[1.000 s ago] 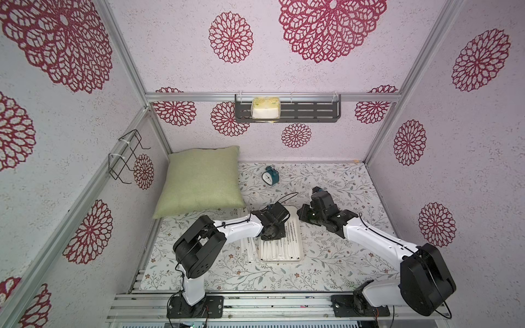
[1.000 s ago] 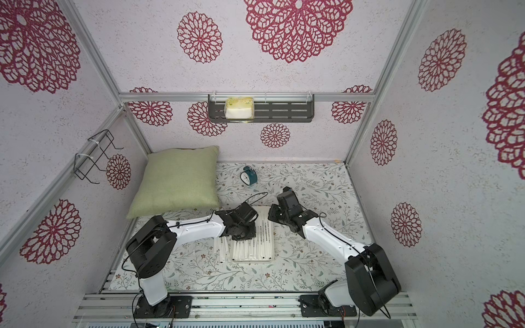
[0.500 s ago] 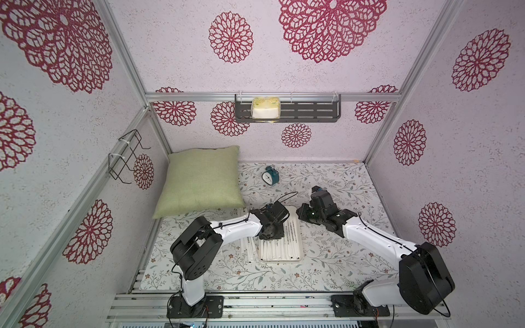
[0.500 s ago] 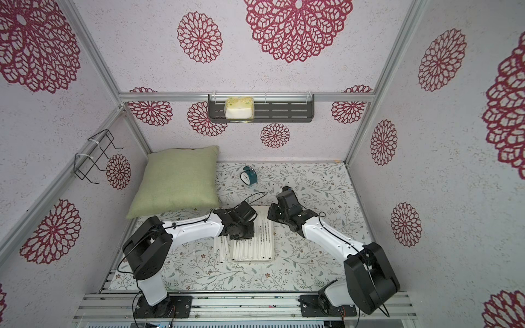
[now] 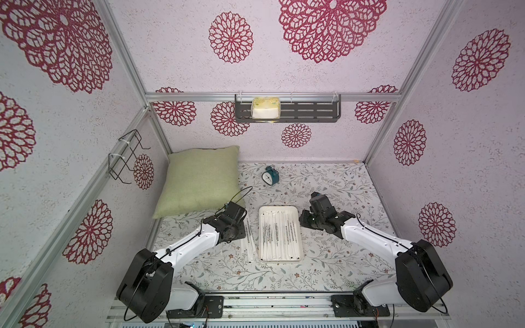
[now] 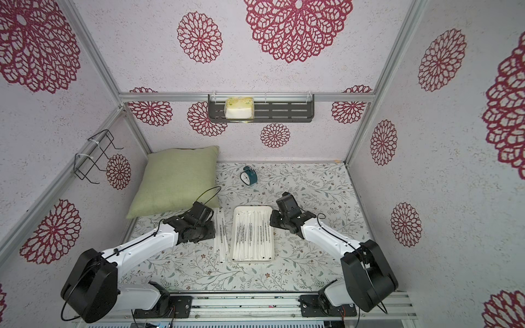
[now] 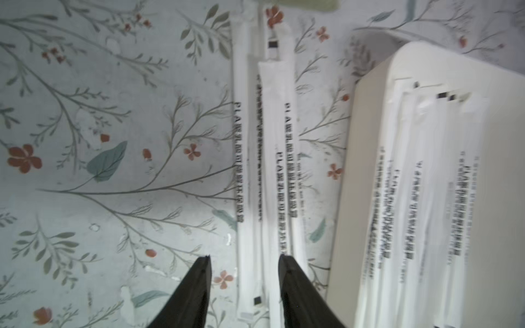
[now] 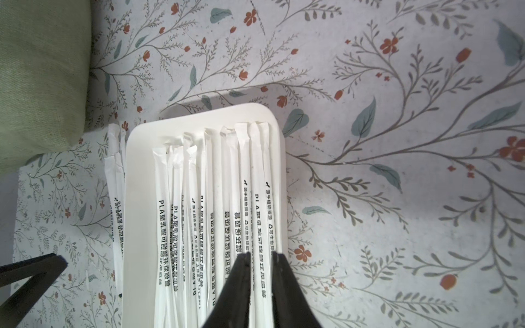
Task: Put the straws into the storage box
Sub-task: Place the straw in the storage box, then pick up the straw from the center of the board.
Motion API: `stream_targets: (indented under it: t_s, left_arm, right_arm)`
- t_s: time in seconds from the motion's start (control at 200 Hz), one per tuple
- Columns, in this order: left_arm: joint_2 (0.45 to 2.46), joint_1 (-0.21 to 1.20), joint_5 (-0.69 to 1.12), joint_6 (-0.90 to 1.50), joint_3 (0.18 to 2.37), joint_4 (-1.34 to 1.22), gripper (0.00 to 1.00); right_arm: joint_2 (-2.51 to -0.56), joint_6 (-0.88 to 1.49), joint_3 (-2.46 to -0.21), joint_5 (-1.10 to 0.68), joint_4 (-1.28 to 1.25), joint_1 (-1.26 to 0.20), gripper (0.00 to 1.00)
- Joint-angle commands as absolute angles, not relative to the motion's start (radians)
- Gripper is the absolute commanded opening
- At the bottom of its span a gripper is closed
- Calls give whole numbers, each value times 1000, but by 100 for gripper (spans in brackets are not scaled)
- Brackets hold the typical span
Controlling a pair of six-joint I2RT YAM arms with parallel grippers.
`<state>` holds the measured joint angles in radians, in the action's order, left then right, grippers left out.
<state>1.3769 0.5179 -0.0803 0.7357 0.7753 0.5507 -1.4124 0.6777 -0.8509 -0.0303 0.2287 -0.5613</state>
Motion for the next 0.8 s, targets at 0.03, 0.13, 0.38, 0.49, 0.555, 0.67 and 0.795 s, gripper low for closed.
stream_targets:
  t_s: [0.03, 0.13, 0.38, 0.49, 0.555, 0.67, 0.795]
  left_arm:
    - [1424, 498, -21, 683, 775, 412, 41]
    - [1464, 485, -17, 672, 776, 377, 40]
    - [1544, 467, -37, 626, 782, 369, 37]
    - [1551, 459, -39, 623, 782, 366, 32]
    - [1550, 450, -47, 618, 779, 366, 31]
    - [1561, 431, -37, 612, 762, 338, 30]
    - [1594, 433, -18, 611, 772, 325, 29]
  right_arm:
    - [-1428, 670, -891, -19, 235, -576, 20]
    - [-1436, 676, -902, -18, 237, -586, 20]
    - [-1439, 691, -904, -14, 233, -597, 21]
    - [-1444, 692, -905, -18, 229, -600, 21]
    - [-1446, 693, -904, -18, 228, -603, 21]
    - [-1453, 696, -902, -20, 218, -606, 21]
    - [-1468, 697, -914, -28, 214, -607, 22]
